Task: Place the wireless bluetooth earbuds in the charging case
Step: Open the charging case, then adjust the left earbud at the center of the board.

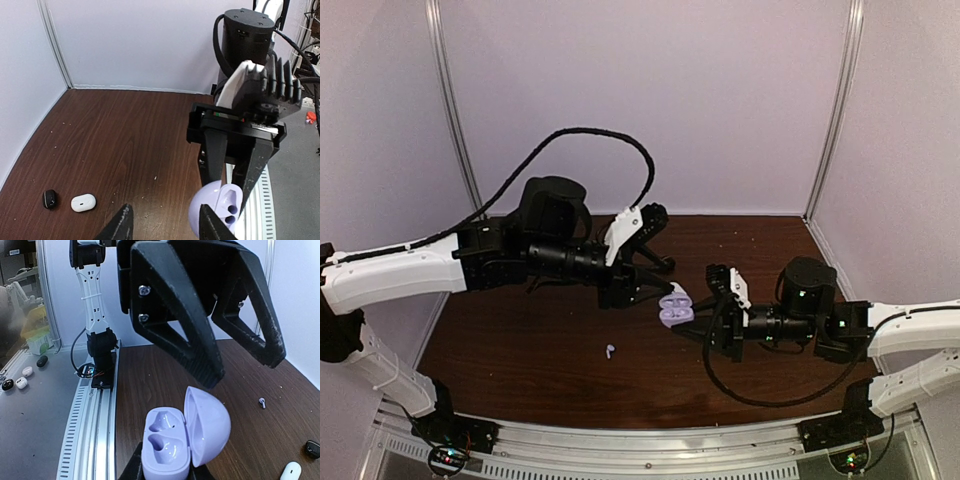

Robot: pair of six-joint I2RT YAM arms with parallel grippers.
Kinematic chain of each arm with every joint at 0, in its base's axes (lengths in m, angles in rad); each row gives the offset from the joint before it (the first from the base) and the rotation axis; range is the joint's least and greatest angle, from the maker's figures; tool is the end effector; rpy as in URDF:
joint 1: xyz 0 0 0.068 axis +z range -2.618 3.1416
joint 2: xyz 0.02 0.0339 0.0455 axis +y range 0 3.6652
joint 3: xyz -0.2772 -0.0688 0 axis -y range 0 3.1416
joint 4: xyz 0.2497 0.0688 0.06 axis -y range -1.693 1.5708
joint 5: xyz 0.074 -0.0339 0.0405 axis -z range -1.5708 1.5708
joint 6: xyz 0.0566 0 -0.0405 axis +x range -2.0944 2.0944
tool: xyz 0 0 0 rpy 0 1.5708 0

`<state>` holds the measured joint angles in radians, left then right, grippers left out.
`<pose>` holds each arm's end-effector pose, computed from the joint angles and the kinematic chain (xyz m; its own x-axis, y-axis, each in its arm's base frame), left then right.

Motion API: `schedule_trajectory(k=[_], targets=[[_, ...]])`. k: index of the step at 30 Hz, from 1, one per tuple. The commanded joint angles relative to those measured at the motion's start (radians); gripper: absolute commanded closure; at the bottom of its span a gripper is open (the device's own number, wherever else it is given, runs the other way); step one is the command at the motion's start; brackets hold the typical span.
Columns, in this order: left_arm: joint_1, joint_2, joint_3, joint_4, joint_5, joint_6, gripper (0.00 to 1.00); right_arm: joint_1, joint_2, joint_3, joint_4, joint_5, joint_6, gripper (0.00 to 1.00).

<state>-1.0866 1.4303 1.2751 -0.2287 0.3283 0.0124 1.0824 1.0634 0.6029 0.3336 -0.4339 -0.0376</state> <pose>0.1493 -0.3231 0.3609 -0.1622 0.3336 -0.9286 0.9790 0.1719 -0.1093 0.1010 0.2408 0.2827 -0.0219 -0.1138 -0.9933 -0.9985 0.0532 0.0159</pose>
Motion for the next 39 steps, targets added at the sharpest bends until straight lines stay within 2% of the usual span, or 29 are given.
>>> schedule_trajectory(k=[1, 9, 15, 22, 31, 39], targets=[[0.011, -0.026, 0.007, 0.062, -0.027, -0.009, 0.55, 0.007, 0.000, -0.001, -0.001, -0.025, -0.013, 1.00], [0.025, -0.046, -0.018, 0.074, -0.034, -0.045, 0.54, 0.004, -0.024, -0.028, 0.022, -0.004, 0.013, 1.00], [0.116, -0.134, -0.150, 0.132, -0.013, -0.160, 0.53, -0.013, -0.076, -0.085, 0.062, -0.002, 0.038, 1.00], [0.208, -0.172, -0.291, 0.043, -0.096, -0.269, 0.54, -0.015, -0.110, -0.124, 0.069, -0.050, 0.016, 1.00], [0.232, -0.102, -0.411, -0.033, -0.120, -0.328, 0.57, -0.015, -0.111, -0.154, 0.093, -0.089, 0.016, 1.00], [0.230, 0.059, -0.337, -0.131, -0.128, -0.412, 0.60, -0.012, -0.107, -0.165, 0.090, -0.072, 0.030, 1.00]])
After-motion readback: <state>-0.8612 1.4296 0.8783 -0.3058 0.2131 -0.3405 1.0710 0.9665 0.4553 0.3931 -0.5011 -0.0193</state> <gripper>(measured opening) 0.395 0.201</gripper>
